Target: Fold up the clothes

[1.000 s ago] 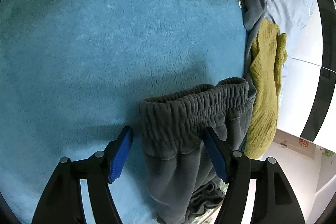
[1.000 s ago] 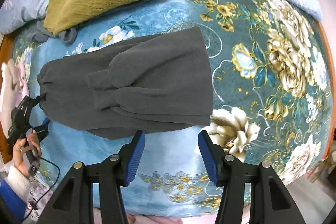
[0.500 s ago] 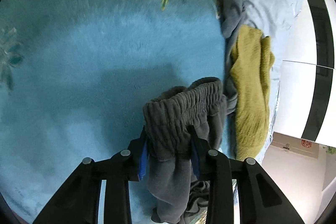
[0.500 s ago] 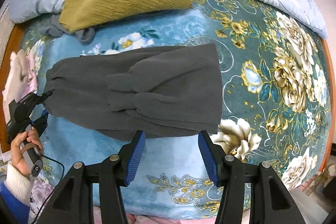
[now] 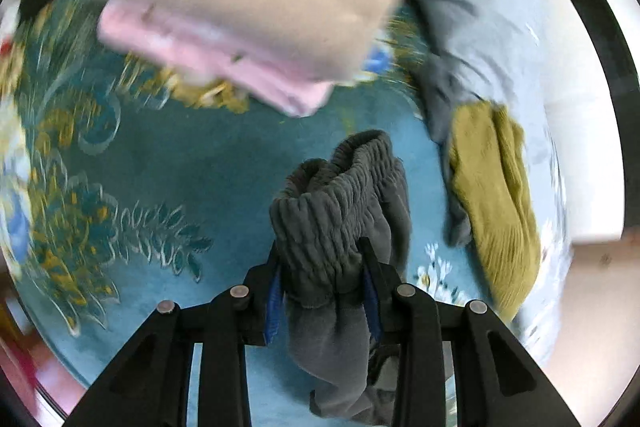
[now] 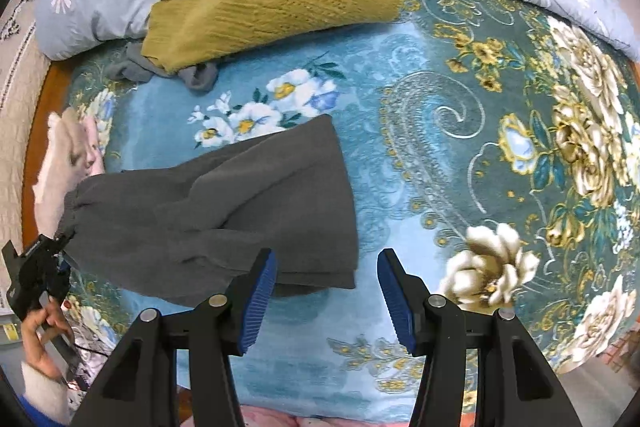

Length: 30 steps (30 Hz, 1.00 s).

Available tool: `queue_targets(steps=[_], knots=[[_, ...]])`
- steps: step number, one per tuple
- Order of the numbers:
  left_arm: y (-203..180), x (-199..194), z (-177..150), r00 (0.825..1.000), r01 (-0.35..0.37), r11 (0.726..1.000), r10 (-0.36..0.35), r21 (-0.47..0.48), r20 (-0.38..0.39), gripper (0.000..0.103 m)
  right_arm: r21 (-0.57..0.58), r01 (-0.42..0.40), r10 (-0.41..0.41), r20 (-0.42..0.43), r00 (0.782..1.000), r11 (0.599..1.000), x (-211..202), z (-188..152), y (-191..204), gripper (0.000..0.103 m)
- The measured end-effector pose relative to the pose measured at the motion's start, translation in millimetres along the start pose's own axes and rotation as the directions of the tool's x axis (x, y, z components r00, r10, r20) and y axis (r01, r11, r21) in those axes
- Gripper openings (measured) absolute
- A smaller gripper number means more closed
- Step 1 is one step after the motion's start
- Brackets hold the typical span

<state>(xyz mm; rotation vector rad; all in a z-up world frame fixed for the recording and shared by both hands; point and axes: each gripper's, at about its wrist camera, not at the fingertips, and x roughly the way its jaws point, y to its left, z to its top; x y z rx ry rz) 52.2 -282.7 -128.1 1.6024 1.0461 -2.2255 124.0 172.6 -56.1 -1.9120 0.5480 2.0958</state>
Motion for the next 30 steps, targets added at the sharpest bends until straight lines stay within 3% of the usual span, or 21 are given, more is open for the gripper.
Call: queue_targets(steps=[3, 6, 10, 14, 20, 24, 26, 27, 30], knots=[[-55.4, -12.2, -13.9, 0.997, -0.068, 0.976, 0.06, 0.209, 0.045, 0.036, -0.015, -0.012, 0.012, 0.011, 1.0, 1.0, -1.5, 1.0, 6.3, 0.056], [-111.3, -20.8, -34.5, 0.989, -0.134, 0.916, 0.102, 0.378, 0.103, 0.036, -0.018, -0.018, 0.019, 0.023, 1.0, 1.0, -3.8, 2.4, 6.5, 0.057], [-177.0, -20.8, -75.4, 0.98, -0.184, 0.778, 0.098, 0.601, 0.174, 0.036, 0.018, -0.021, 0.021, 0.018, 1.0, 1.0, -2.3, 3.5, -5.2, 0.057], [-222.2, -11.8, -127.5, 0.976, -0.211, 0.607, 0.092, 0.766, 0.196, 0.037, 0.079, -0.018, 0.018, 0.006, 1.0, 0.997, 1.3, 1.6, -25.3, 0.057], [-258.7, 11.8, -192.7, 0.977, -0.211, 0.401, 0.118, 0.891, 0.178, 0.037, 0.137, -0.011, 0.013, -0.01, 1.0, 0.99, 8.6, -1.0, -48.3, 0.057], [-270.3, 34.4, -237.9, 0.964, -0.244, 0.243, 0.166, 0.939, 0.208, 0.037, 0.157, -0.011, 0.014, -0.017, 1.0, 0.988, 13.0, -0.3, -55.0, 0.057], [-272.9, 44.0, -256.9, 0.96, -0.246, 0.181, 0.183, 0.952, 0.213, 0.037, 0.167, -0.012, 0.015, -0.02, 1.0, 0.986, 15.0, 0.1, -57.6, 0.057], [-274.6, 47.9, -262.9, 0.958, -0.246, 0.161, 0.192, 0.956, 0.214, 0.038, 0.172, -0.013, 0.017, -0.021, 1.0, 0.985, 15.8, 0.4, -58.8, 0.057], [-274.6, 54.7, -272.9, 0.953, -0.243, 0.144, 0.22, 0.959, 0.209, 0.041, 0.179, -0.011, 0.014, -0.02, 1.0, 0.984, 16.8, 0.6, -62.5, 0.057]])
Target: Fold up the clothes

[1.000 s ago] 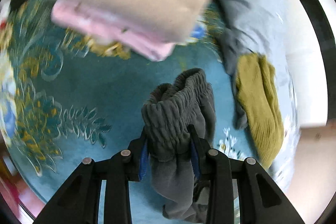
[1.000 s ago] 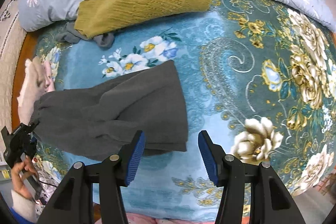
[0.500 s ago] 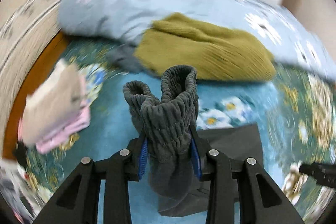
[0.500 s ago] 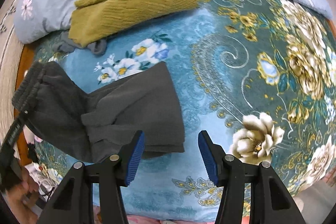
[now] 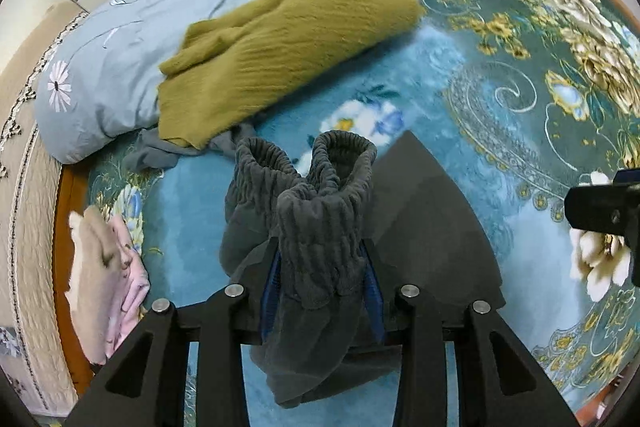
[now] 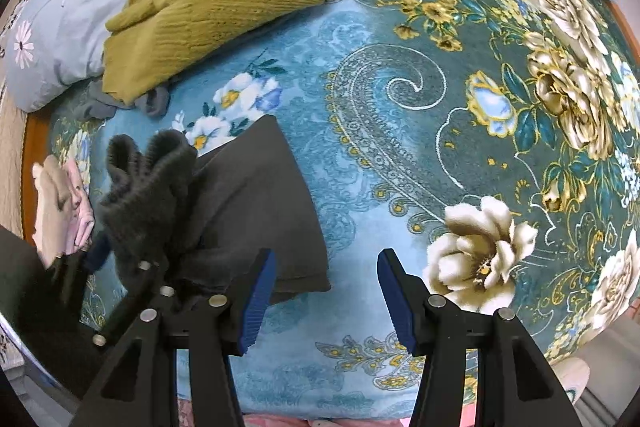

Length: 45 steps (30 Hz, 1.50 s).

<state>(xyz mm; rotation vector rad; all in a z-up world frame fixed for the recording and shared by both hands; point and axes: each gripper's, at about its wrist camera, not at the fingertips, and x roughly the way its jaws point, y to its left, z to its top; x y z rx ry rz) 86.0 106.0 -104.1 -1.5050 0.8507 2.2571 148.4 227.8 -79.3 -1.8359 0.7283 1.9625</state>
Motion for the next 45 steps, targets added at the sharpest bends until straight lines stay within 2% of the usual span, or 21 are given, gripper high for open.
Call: queue_targets(steps=[2, 6, 8, 11, 14, 18, 21, 23, 25, 26, 28, 31, 34, 40, 42, 45], knots=[[-3.8, -0.7, -2.2, 1.0, 0.017, 1.0, -0.018, -0.008, -0.011, 0.045, 0.005, 0.002, -0.002, 0.001, 1.0, 1.0, 0.6, 0.5, -3.3, 0.057], [-7.7, -4.1, -6.7, 0.999, 0.044, 0.999, -0.044, -0.022, -0.029, 0.045, 0.034, 0.006, -0.006, -0.001, 1.0, 0.999, 2.4, 1.2, -12.0, 0.057], [-1.8, -6.5, -6.3, 0.992, 0.11, 0.992, -0.113, -0.067, -0.054, 0.048, 0.045, 0.005, -0.005, -0.001, 1.0, 0.999, 2.7, 1.2, -14.8, 0.057], [6.8, -13.5, -6.4, 0.966, 0.23, 0.963, -0.243, -0.139, -0.084, 0.049, 0.046, 0.005, -0.005, 0.006, 1.0, 0.999, 2.4, 1.3, -16.4, 0.057], [15.4, -25.2, -8.5, 0.947, 0.297, 0.938, -0.314, -0.18, -0.073, 0.049, 0.055, 0.006, -0.006, 0.009, 1.0, 0.998, 3.3, 2.1, -19.6, 0.057], [47.0, -30.9, -15.7, 0.917, 0.374, 0.885, -0.397, -0.278, -0.028, 0.049, 0.085, 0.001, -0.002, 0.015, 1.0, 0.996, 3.3, 6.8, -26.3, 0.057], [85.0, -16.0, -32.2, 0.925, 0.336, 0.854, -0.378, -0.398, -0.031, 0.049, 0.088, -0.043, 0.042, 0.019, 0.999, 0.995, 1.9, 14.3, -25.9, 0.057], [110.9, 8.4, -46.4, 0.93, 0.268, 0.826, -0.357, -0.495, -0.091, 0.049, 0.064, -0.107, 0.107, 0.011, 0.994, 0.992, 2.8, 23.1, -17.5, 0.057], [132.2, 30.4, -61.3, 0.926, 0.193, 0.792, -0.342, -0.58, -0.158, 0.049, 0.025, -0.17, 0.171, -0.006, 0.985, 0.985, 6.1, 30.9, -2.0, 0.057], [143.8, 41.2, -70.0, 0.921, 0.158, 0.765, -0.342, -0.625, -0.186, 0.049, 0.008, -0.187, 0.187, -0.013, 0.982, 0.982, 7.4, 32.6, 5.1, 0.058], [158.6, 53.9, -81.8, 0.915, 0.114, 0.729, -0.342, -0.675, -0.215, 0.049, -0.057, -0.23, 0.228, -0.039, 0.973, 0.972, 13.3, 39.0, 31.2, 0.06], [171.1, 66.2, -93.5, 0.91, 0.068, 0.7, -0.336, -0.711, -0.244, 0.049, -0.136, -0.287, 0.276, -0.096, 0.956, 0.948, 26.7, 46.6, 69.9, 0.064], [171.5, 71.7, -95.3, 0.906, 0.057, 0.702, -0.335, -0.71, -0.259, 0.049, -0.168, -0.301, 0.28, -0.136, 0.95, 0.939, 43.6, 54.5, 97.7, 0.064], [155.4, 85.4, -93.7, 0.884, 0.07, 0.722, -0.364, -0.688, -0.292, 0.049, -0.229, -0.256, 0.229, -0.139, 0.964, 0.939, 63.0, 69.7, 127.9, 0.064], [151.0, 88.8, -93.2, 0.879, 0.077, 0.728, -0.373, -0.682, -0.299, 0.049, -0.204, -0.285, 0.255, -0.159, 0.954, 0.937, 68.8, 75.8, 132.1, 0.063], [147.0, 93.7, -92.0, 0.873, 0.082, 0.735, -0.378, -0.673, -0.307, 0.049, -0.163, -0.354, 0.319, -0.206, 0.925, 0.921, 76.0, 76.8, 139.2, 0.055]])
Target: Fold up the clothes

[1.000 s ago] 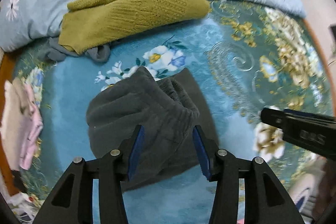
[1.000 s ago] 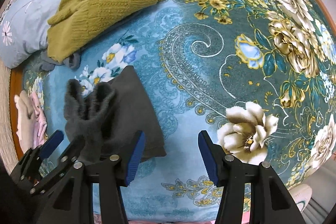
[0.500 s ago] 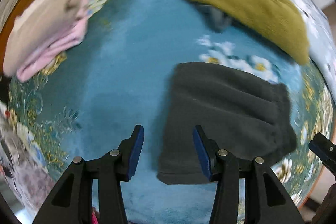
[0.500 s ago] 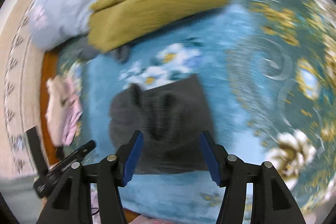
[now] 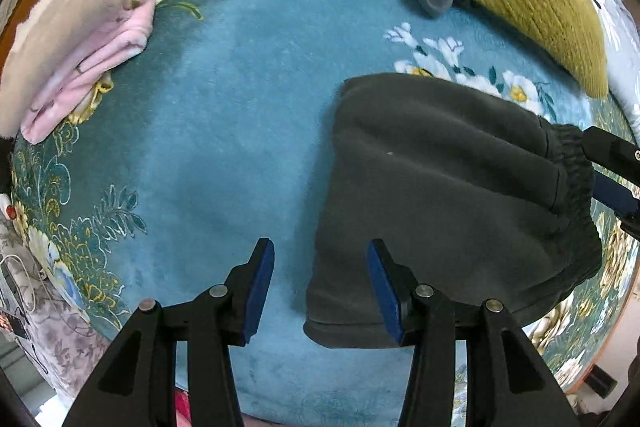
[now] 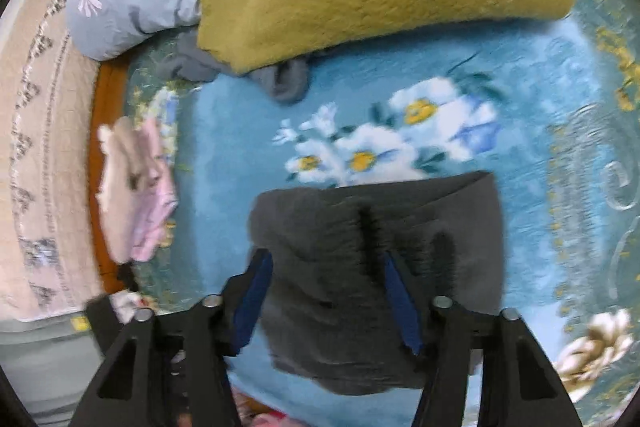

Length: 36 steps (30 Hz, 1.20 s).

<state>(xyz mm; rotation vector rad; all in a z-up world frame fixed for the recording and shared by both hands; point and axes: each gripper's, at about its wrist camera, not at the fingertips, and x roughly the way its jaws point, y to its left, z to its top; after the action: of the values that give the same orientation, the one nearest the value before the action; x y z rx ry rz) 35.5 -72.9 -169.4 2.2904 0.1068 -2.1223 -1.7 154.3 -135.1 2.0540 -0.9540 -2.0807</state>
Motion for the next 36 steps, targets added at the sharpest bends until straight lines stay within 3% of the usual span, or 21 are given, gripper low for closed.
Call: queue_targets(steps=[2, 4, 5, 9, 12, 19, 28, 32, 36], knots=[[1.3, 2.7, 1.5, 1.0, 0.004, 1.0, -0.004, -0.006, -0.003, 0.049, -0.013, -0.008, 0.008, -0.027, 1.0, 1.0, 4.8, -3.0, 3.3, 0.04], [3.2, 5.1, 2.9, 1.0, 0.007, 1.0, -0.007, -0.016, -0.006, 0.049, -0.028, -0.02, 0.019, -0.045, 0.999, 0.999, 5.3, -7.4, 2.6, 0.011], [4.5, 6.1, 3.6, 1.0, 0.009, 1.0, -0.009, -0.022, -0.007, 0.049, -0.027, -0.047, 0.046, -0.047, 0.998, 0.999, 1.9, -11.1, 0.2, 0.009], [8.2, 7.0, 5.1, 0.999, 0.045, 0.998, -0.045, -0.037, -0.006, 0.049, -0.039, -0.119, 0.119, -0.019, 0.993, 0.992, -20.7, -28.2, -10.2, 0.008], [5.6, 7.7, 5.5, 0.997, 0.076, 0.997, -0.076, -0.023, -0.008, 0.049, -0.064, -0.119, 0.118, -0.014, 0.993, 0.991, -35.0, -41.2, -20.7, 0.008], [-14.5, 23.6, -0.3, 0.993, 0.103, 0.994, -0.101, 0.029, -0.067, 0.05, 0.079, -0.063, 0.063, 0.003, 0.998, 0.995, -32.5, -46.1, -78.1, 0.008], [-23.2, 42.8, 2.4, 0.987, 0.095, 0.995, -0.09, 0.035, -0.132, 0.05, 0.135, 0.039, -0.032, -0.054, 0.998, 0.99, 7.7, -28.0, -107.3, 0.008], [-18.9, 33.5, 4.3, 0.989, 0.104, 0.994, -0.099, 0.034, -0.108, 0.05, 0.168, 0.047, -0.037, -0.065, 0.997, 0.985, 13.5, -29.2, -115.8, 0.009], [-23.4, 27.8, 5.3, 0.992, 0.102, 0.989, -0.094, 0.105, -0.081, 0.05, 0.13, 0.08, -0.073, -0.053, 0.996, 0.988, 2.0, -30.7, -108.3, 0.016]])
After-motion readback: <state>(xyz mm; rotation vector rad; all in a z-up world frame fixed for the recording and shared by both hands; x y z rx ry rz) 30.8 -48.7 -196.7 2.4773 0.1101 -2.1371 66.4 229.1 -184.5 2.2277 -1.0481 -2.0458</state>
